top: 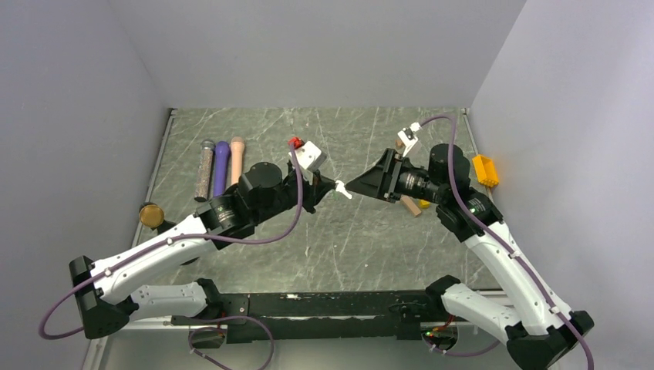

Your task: Remove the keys from the keyring

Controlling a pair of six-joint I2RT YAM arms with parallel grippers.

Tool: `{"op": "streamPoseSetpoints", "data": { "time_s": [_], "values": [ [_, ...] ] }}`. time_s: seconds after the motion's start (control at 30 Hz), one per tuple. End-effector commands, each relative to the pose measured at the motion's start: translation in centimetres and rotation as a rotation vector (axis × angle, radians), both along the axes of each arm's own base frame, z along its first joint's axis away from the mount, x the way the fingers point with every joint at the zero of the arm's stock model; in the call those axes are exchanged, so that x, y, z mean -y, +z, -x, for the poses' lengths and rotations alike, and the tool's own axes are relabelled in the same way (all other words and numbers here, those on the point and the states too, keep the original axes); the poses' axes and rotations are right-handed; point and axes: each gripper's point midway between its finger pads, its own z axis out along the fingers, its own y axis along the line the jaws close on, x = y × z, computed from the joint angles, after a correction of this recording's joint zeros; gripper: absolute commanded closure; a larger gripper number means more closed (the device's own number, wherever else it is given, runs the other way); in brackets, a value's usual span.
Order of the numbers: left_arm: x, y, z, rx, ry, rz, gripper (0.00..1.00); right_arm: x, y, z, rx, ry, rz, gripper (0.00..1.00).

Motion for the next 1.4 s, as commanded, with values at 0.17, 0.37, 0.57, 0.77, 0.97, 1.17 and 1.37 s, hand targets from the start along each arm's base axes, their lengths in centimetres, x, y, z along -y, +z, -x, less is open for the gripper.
{"op": "streamPoseSetpoints", "data": {
  "time_s": [0.17, 0.37, 0.57, 0.77, 0.97, 1.17, 1.37],
  "values": [
    [-1.3, 3.6, 0.4, 0.025, 0.069, 0.108, 1.00, -2.5, 0.9, -0.5, 0.030, 0.011, -0.055, 0.44],
    [-1.2, 3.8, 0.9, 0.035, 0.060, 0.109, 1.00, -3.3, 0.9, -0.7, 0.029, 0.010, -0.054, 0.47],
    [-1.3, 3.9, 1.2, 0.045, 0.058, 0.102, 1.00, -3.7, 1.2, -1.0, 0.031, -0.002, -0.065, 0.57],
    [-1.4, 4.3, 1.3, 0.055, 0.062, 0.108, 1.00, -3.9, 1.2, -0.7, 0.029, 0.005, -0.061, 0.71],
    [-0.7, 4.6, 1.8, 0.060, 0.047, 0.109, 1.00, -3.8, 0.9, -0.3, 0.025, 0.008, -0.058, 0.75],
    [-0.1, 4.5, 2.5, 0.076, 0.039, 0.080, 1.00, -3.8, 1.3, 0.0, 0.038, 0.012, -0.057, 0.87],
    [0.4, 4.5, 2.9, 0.101, 0.041, 0.047, 1.00, -3.5, 1.2, 0.5, 0.040, 0.016, -0.051, 1.00]
  ]
}}
